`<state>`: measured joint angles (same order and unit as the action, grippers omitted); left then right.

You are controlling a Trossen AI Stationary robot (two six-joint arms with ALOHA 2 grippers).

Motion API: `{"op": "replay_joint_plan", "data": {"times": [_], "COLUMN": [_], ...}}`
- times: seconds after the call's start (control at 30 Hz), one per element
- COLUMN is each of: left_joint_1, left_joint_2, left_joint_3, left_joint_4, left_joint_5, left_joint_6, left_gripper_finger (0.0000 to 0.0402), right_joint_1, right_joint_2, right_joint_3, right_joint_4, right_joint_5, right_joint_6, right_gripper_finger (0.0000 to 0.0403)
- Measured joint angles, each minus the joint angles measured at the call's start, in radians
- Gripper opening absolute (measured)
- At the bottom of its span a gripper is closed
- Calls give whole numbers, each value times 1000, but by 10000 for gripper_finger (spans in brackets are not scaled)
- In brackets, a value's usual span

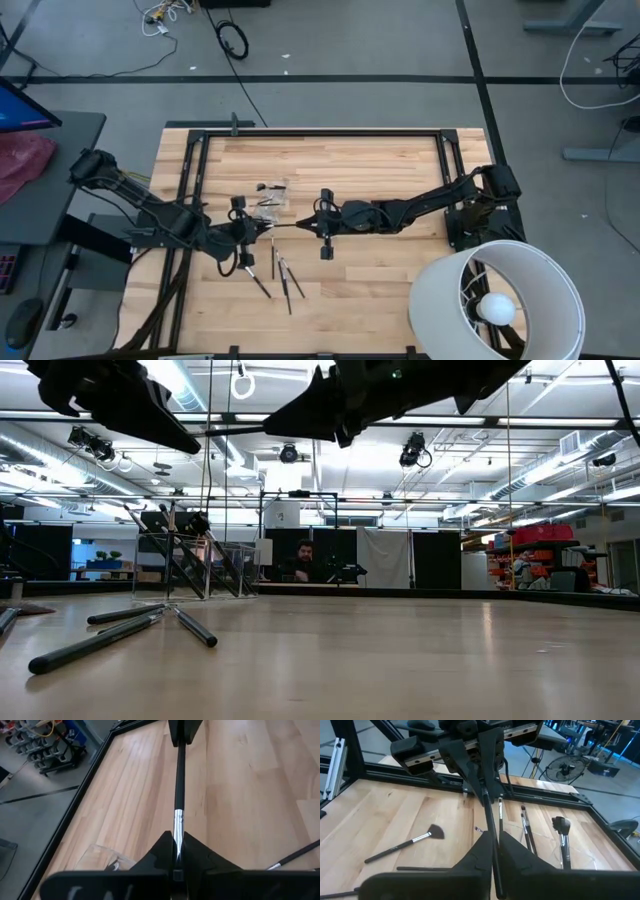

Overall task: Put items in baskets/containers
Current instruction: Put the eyeshadow brush into the middle section of the transparent organizer

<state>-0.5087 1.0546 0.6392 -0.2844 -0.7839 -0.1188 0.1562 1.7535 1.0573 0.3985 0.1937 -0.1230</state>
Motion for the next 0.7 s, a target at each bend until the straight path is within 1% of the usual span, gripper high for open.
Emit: {"op": "replay_joint_plan", "data": {"times": [0.1,0.23,0.33,0.4,0.43,0.47,0.53,0.63,0.7], "left_joint_1": [1,1,2,5,13,26,78,190,265], "left_joint_2": [0,0,0,0,0,4,24,85,141], "left_joint_3": [0,5,75,170,228,292,428,611,702], "left_joint_4": [1,-18,-160,-303,-395,-490,-685,-966,-1151], "left_joint_5": [4,-2,-29,-51,-45,-10,116,315,407], "left_joint_6": [-4,-34,-32,-45,-59,-78,-140,-283,-348], "left_gripper_finger": [22,22,19,20,21,22,22,21,21], "right_joint_1": [0,-1,3,4,4,4,4,6,7], "right_joint_2": [0,0,0,0,1,6,12,30,35], "right_joint_3": [0,0,0,-1,-1,-1,-2,-2,-2], "right_joint_4": [-8,-54,-156,-255,-291,-314,-346,-311,-283], "right_joint_5": [8,24,73,104,109,111,111,105,105], "right_joint_6": [3,12,48,110,141,167,200,205,194], "right_gripper_finger": [29,65,98,119,130,140,158,179,188]}}
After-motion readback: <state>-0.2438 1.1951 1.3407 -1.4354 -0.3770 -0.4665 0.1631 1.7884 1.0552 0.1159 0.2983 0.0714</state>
